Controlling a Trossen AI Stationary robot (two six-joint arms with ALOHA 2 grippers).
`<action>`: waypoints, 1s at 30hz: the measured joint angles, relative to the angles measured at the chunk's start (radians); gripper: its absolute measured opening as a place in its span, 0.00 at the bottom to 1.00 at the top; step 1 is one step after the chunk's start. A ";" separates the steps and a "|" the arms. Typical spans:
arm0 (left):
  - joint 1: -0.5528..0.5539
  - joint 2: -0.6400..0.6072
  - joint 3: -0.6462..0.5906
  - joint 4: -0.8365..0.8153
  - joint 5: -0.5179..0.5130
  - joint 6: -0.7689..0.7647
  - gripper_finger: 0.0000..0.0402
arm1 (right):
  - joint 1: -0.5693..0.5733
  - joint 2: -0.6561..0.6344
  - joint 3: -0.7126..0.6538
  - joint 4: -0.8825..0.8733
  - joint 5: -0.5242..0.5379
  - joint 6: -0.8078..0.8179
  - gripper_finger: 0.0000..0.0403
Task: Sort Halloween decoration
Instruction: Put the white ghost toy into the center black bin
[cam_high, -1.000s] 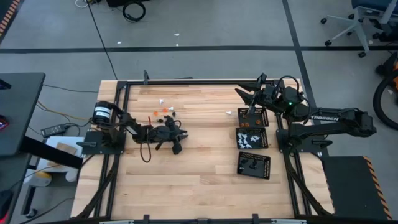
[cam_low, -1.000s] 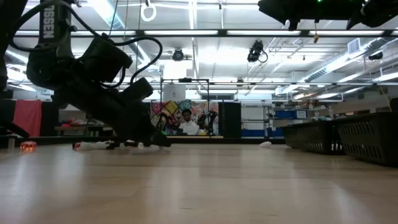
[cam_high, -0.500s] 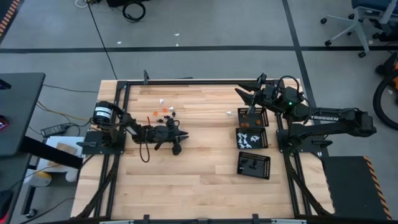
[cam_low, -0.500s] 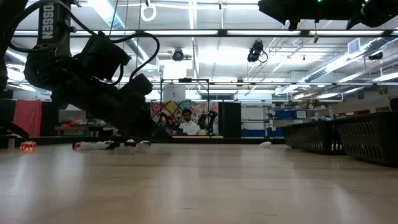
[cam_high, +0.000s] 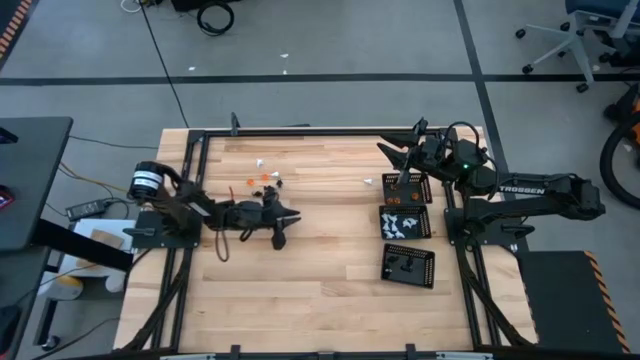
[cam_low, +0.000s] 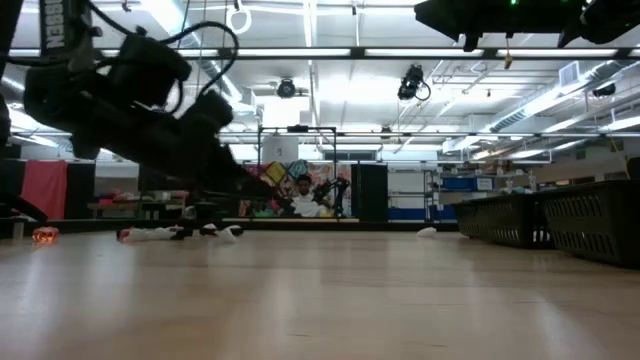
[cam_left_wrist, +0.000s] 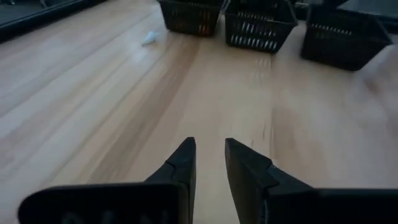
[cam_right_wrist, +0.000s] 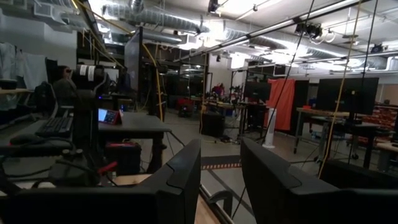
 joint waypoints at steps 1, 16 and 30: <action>-0.005 -0.008 -0.020 0.004 -0.016 0.003 0.19 | 0.000 0.000 0.000 0.001 0.000 0.000 0.29; -0.010 0.122 -0.051 0.082 -0.041 0.014 0.55 | 0.000 0.000 0.000 0.023 0.000 0.002 0.29; -0.009 0.289 -0.013 0.162 -0.023 0.052 0.39 | 0.001 0.000 0.000 0.023 0.000 0.001 0.29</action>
